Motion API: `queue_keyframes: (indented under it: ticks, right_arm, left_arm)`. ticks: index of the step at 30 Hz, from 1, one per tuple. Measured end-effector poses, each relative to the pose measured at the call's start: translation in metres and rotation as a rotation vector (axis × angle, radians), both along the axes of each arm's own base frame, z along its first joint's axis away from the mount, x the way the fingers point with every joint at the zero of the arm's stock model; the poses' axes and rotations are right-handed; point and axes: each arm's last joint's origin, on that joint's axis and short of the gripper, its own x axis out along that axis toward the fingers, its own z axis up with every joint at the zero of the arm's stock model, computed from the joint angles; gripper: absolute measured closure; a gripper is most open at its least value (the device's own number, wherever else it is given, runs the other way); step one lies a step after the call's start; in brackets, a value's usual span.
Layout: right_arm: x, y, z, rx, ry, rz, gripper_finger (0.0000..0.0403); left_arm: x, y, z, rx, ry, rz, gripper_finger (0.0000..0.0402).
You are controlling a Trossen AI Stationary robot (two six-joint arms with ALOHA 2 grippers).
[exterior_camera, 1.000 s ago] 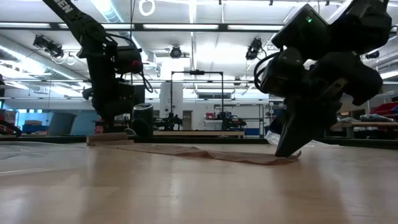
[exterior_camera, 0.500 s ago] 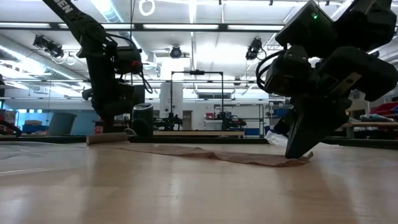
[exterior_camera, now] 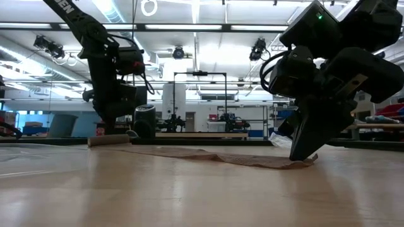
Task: Roll bandage
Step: Roll the brown bandage
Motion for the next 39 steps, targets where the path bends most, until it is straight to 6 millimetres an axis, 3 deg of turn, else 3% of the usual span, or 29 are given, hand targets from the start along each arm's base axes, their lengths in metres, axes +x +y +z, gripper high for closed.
queue_keyframes:
  ticks: [17,27,34,39]
  right_arm:
    - [-0.002,0.000,-0.001,0.008,0.026,0.001,0.0403]
    - [-0.002,0.001,-0.001,0.008,0.025,0.005,0.0403]
    - [-0.002,0.001,-0.001,0.007,0.020,0.011,0.0403]
    - [-0.002,0.001,-0.001,0.007,0.017,0.014,0.0403]
  left_arm:
    - [0.000,0.000,-0.001,-0.004,-0.009,-0.003,0.0401]
    - [-0.006,-0.007,-0.018,-0.033,-0.031,0.000,0.0402]
    - [0.002,-0.014,-0.016,-0.002,-0.025,-0.035,0.0402]
    - [0.010,-0.018,-0.004,0.025,-0.079,-0.047,0.0401]
